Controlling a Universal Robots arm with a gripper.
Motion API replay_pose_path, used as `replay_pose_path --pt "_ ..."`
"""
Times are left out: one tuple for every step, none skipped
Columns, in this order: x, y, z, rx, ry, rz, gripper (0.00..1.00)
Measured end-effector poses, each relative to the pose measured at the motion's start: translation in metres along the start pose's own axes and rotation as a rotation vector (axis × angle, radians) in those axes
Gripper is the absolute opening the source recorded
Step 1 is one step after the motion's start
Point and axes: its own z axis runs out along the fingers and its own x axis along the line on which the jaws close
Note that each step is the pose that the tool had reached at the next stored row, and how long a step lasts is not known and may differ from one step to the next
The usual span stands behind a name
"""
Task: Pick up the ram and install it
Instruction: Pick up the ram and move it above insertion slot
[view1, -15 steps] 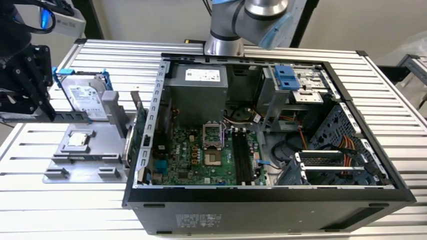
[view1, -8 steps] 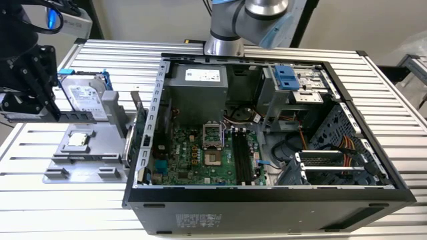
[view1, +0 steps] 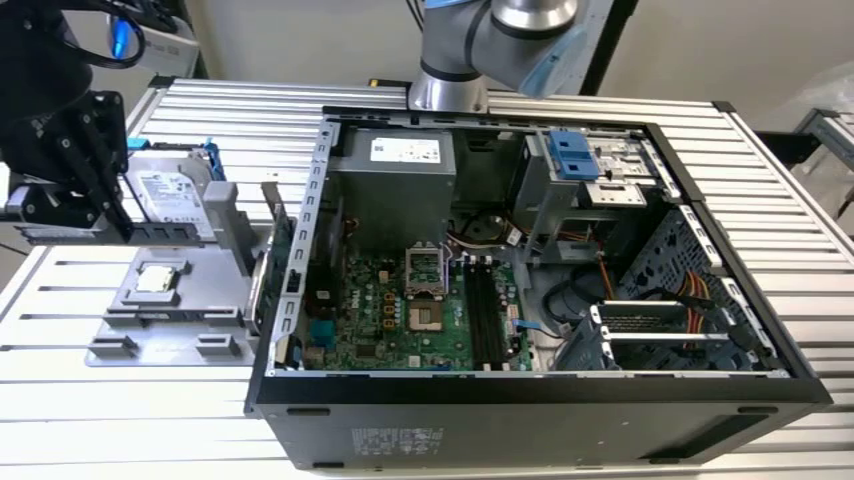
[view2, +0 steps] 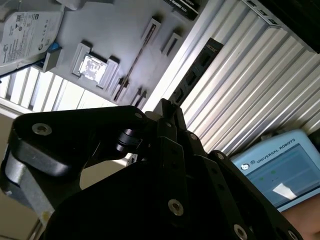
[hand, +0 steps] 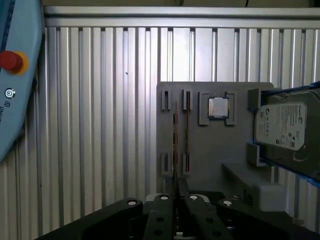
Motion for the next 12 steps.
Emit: replay_pose_path --pt "0.0 -0.001 0.0 0.0 0.0001 0.0 0.0" --pt "-0.0001 -0.0022 -0.0001 0.0 0.0001 0.0 0.0" --pt "-0.0001 -0.0032 -0.0001 0.0 0.0 0.0 0.0" --pt "-0.0001 -0.0042 -0.0001 0.0 0.0001 0.0 0.0" --pt "-0.0001 -0.0053 -0.0001 0.0 0.0 0.0 0.0" --pt "-0.0002 -0.0064 -0.0001 0.0 0.0 0.0 0.0" --pt "-0.0002 -0.0074 -0.0002 0.0 0.0001 0.0 0.0" --pt "-0.0002 -0.0084 -0.0002 0.0 0.0 0.0 0.0" --pt "-0.0002 -0.0095 -0.0002 0.0 0.0 0.0 0.0" --pt "-0.0002 -0.0106 -0.0002 -0.0001 0.0001 0.0 0.0" --pt "-0.0002 -0.0116 -0.0002 0.0 0.0 0.0 0.0" --pt "-0.0003 -0.0127 -0.0002 0.0 0.0 0.0 0.0"
